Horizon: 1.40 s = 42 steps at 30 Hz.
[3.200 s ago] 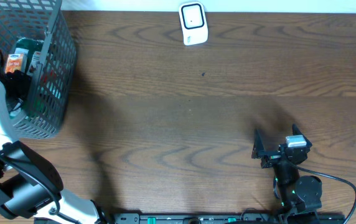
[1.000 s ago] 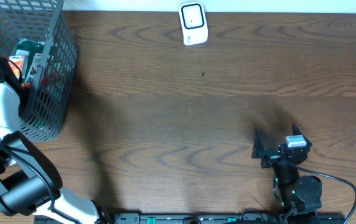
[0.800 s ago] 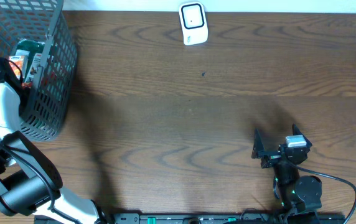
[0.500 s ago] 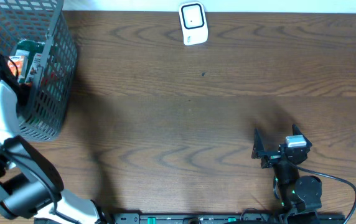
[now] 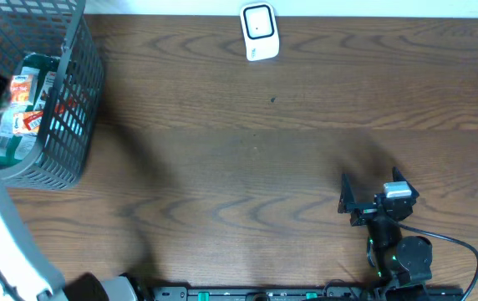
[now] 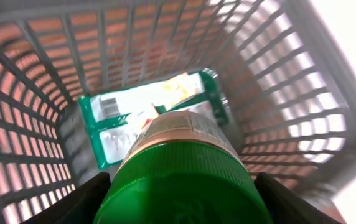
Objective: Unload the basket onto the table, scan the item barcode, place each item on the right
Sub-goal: 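Grasp the green-capped jar with the left gripper and lift it out, then carry the jar with the left gripper toward the white scanner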
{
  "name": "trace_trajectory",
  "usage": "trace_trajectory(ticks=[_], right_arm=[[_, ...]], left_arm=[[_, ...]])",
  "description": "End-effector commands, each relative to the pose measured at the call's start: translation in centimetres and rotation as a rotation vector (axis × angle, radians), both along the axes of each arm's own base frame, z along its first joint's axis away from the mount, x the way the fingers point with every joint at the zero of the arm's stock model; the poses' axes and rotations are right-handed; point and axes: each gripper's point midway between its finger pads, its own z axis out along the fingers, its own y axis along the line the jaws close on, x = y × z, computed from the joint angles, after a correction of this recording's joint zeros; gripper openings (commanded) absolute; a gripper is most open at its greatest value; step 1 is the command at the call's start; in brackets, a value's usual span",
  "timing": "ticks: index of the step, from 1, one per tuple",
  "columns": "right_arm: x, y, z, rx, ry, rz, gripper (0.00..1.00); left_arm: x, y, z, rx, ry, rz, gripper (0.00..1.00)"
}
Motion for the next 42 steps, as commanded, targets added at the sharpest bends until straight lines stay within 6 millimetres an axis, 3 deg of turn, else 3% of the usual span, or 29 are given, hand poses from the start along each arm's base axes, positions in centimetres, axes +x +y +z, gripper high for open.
trace_trajectory(ticks=[1, 3, 9, 15, 26, 32, 41, 42], right_arm=[[0.0, -0.3, 0.0, 0.016, 0.002, -0.015, 0.99], [0.0, -0.3, -0.1, 0.016, 0.003, -0.015, 0.99], [0.0, -0.3, -0.1, 0.016, 0.003, -0.015, 0.99], [0.0, -0.3, -0.1, 0.016, 0.003, -0.015, 0.99], [0.0, -0.3, -0.1, 0.016, 0.003, -0.015, 0.99], [0.0, -0.3, 0.0, 0.016, 0.002, -0.015, 0.99], [0.0, -0.3, -0.1, 0.016, 0.003, -0.015, 0.99], [0.0, -0.3, 0.0, 0.016, 0.002, -0.015, 0.99]], left_arm=[[-1.3, -2.3, 4.4, 0.056, -0.086, -0.04, 0.57], [-2.1, -4.7, 5.8, 0.063, -0.104, -0.089, 0.57], [-3.0, -10.3, 7.1, 0.062, -0.124, -0.235, 0.57], [-2.8, -16.6, 5.1, 0.018, -0.034, -0.437, 0.57], [-2.0, -27.3, -5.0, -0.064, 0.412, -0.756, 0.57], [-0.9, -32.6, -11.5, -0.06, 0.635, -0.858, 0.57], [1.0, -39.7, -19.6, -0.122, 0.77, -0.936, 0.57], [1.5, -40.7, -21.2, -0.138, 0.774, -0.905, 0.57]])
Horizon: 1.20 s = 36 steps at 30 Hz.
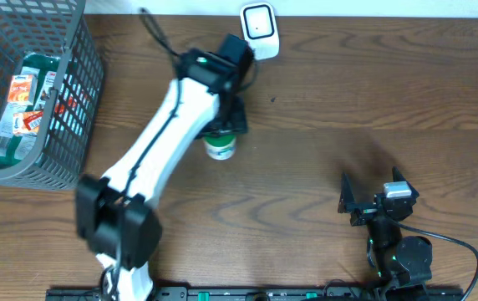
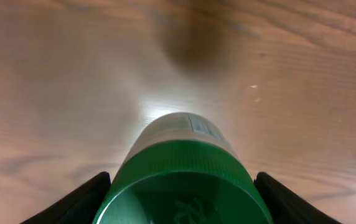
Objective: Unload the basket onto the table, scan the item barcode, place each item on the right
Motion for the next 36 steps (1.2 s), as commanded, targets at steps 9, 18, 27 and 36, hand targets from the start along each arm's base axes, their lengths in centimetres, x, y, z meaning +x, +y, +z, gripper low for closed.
trace_trajectory(ticks=[9, 18, 27, 36], right_arm=[[0.0, -0.3, 0.0, 0.016, 0.002, -0.015, 0.99], [0.0, -0.3, 0.0, 0.016, 0.002, -0.015, 0.99], [0.0, -0.3, 0.0, 0.016, 0.002, -0.015, 0.99], [0.0, -0.3, 0.0, 0.016, 0.002, -0.015, 0.99]], left_arm=[[1.1, -4.4, -8.0, 0.001, 0.075, 0.154, 0.57], [0.9, -4.6, -8.8, 0.011, 0.092, 0.135, 0.63], [0.0, -5.6, -8.7, -0.041, 0.138, 0.022, 0.84], [1.1, -5.0, -5.9, -0.016, 0.037, -0.164, 0.86]])
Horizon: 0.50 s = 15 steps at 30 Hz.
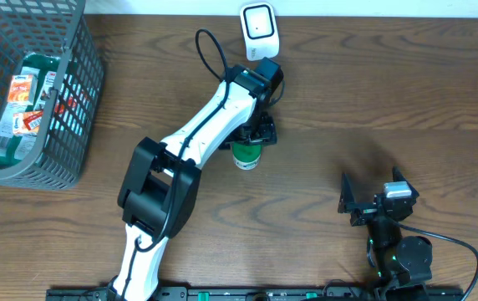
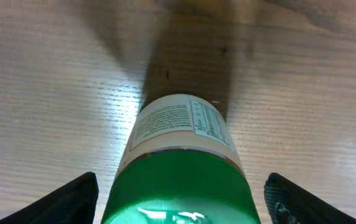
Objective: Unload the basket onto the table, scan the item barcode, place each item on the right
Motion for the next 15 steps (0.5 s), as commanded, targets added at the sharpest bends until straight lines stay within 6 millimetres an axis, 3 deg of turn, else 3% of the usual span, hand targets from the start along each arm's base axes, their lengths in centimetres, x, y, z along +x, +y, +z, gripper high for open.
trace_trajectory(ticks=[1, 4, 10, 15], right_arm=[[0.0, -0.3, 0.0, 0.016, 0.002, -0.015, 0.99], [0.0, -0.3, -0.1, 0.016, 0.003, -0.015, 0.99], [0.0, -0.3, 0.0, 0.016, 0.002, -0.015, 0.99], [0.0, -0.3, -0.1, 0.016, 0.003, -0.015, 0.99]], left_arm=[[0.8, 0.9, 2.9, 0.029, -0.098, -0.122, 0.86], [1.2, 1.7, 2.9, 0.078, -0.12, -0.187, 0.86], [1.3, 1.4, 2.8, 0.067, -0.123, -0.285, 0.86], [0.1, 0.6, 2.7, 0.009, -0.071, -0.378, 0.87]])
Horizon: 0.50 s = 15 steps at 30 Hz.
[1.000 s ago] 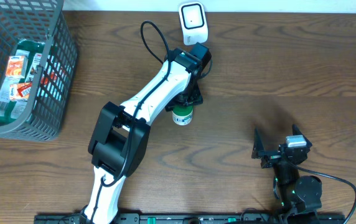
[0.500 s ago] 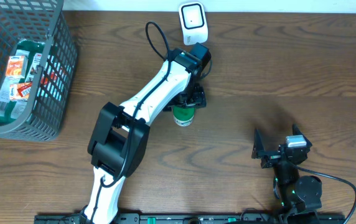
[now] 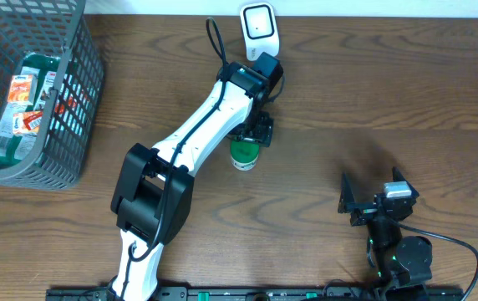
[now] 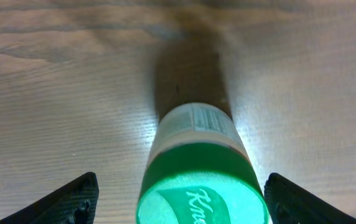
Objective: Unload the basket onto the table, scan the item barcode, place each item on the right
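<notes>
A jar with a green cap (image 3: 243, 153) and a pale label stands on the wood table, a little in front of the white scanner (image 3: 258, 30) at the far edge. My left gripper (image 3: 248, 142) is over it. In the left wrist view the green cap (image 4: 200, 190) sits between the two black fingers (image 4: 72, 199), which stand wide apart with bare table showing on both sides, so the left gripper (image 4: 178, 208) is open around the jar. My right gripper (image 3: 349, 203) rests near the front right, open and holding nothing.
A grey mesh basket (image 3: 72, 100) with several packaged items stands at the far left. The right arm's base and cable (image 3: 439, 238) lie at the front right edge.
The left wrist camera now sits further back from the jar, so the top of the cap with its lettering shows. The fingers remain spread. The jar has barely shifted. The right arm is unmoved.
My left gripper was inside the basket, shut on the green-capped jar. Then it held the jar over the table near the scanner. Half a second ago the jar was in front of the scanner with the fingers spread, and it stays there now.
</notes>
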{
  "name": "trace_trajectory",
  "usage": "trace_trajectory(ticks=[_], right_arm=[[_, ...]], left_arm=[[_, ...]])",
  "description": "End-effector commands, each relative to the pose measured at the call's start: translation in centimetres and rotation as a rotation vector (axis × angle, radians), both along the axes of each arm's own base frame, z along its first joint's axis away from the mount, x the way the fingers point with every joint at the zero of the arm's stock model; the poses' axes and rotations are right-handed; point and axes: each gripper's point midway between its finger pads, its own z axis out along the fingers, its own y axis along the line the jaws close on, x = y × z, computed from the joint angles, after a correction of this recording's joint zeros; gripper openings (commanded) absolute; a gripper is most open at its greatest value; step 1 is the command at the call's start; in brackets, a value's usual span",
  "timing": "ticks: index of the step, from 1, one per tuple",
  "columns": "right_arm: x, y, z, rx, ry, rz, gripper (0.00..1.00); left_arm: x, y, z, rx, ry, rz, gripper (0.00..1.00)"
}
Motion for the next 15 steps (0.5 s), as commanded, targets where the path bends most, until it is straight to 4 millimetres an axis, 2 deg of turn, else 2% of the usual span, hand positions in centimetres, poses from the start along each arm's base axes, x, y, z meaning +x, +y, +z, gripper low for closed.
trace_trajectory(ticks=[1, 6, 15], right_arm=[[0.0, -0.3, 0.0, 0.016, 0.002, -0.015, 0.99], [0.0, -0.3, 0.0, 0.016, 0.002, -0.015, 0.99], [0.0, -0.3, -0.1, 0.016, 0.003, -0.015, 0.99]], left_arm=[[-0.8, -0.2, 0.9, -0.02, 0.019, -0.1, 0.89], [-1.7, 0.4, 0.3, 0.002, 0.057, -0.124, 0.99], [-2.7, 0.8, -1.0, 0.02, 0.09, -0.172, 1.0]])
